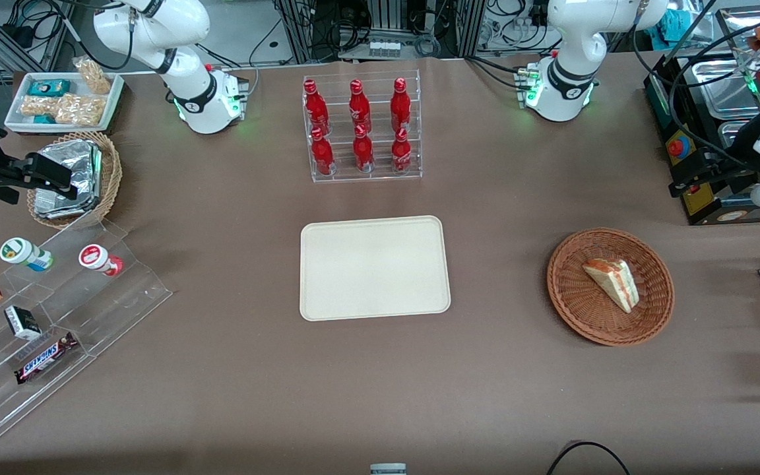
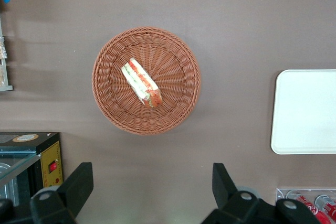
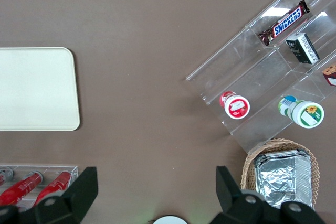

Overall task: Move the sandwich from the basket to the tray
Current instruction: 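Move the left gripper over the wicker basket toward the sandwich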

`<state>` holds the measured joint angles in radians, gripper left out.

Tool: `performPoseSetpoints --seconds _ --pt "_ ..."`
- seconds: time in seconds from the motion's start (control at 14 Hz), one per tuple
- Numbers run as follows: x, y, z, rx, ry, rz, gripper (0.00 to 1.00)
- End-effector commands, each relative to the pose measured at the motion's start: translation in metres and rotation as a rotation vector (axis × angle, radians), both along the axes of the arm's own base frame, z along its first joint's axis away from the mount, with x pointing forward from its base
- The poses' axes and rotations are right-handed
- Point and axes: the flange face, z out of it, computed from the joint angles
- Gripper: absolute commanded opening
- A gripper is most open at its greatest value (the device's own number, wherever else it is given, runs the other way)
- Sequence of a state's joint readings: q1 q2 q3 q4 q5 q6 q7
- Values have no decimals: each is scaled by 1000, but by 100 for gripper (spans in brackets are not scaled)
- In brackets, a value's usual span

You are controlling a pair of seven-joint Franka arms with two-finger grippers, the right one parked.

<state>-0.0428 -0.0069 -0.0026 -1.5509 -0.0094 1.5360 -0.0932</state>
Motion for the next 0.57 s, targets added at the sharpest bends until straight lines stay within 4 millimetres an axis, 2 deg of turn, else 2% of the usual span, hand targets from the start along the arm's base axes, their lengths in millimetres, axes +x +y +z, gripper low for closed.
performPoseSetpoints --seconds 0.0,0.5 --pt "3 -1 3 14 -6 -3 100" --pt "3 -1 -2 13 5 -3 100"
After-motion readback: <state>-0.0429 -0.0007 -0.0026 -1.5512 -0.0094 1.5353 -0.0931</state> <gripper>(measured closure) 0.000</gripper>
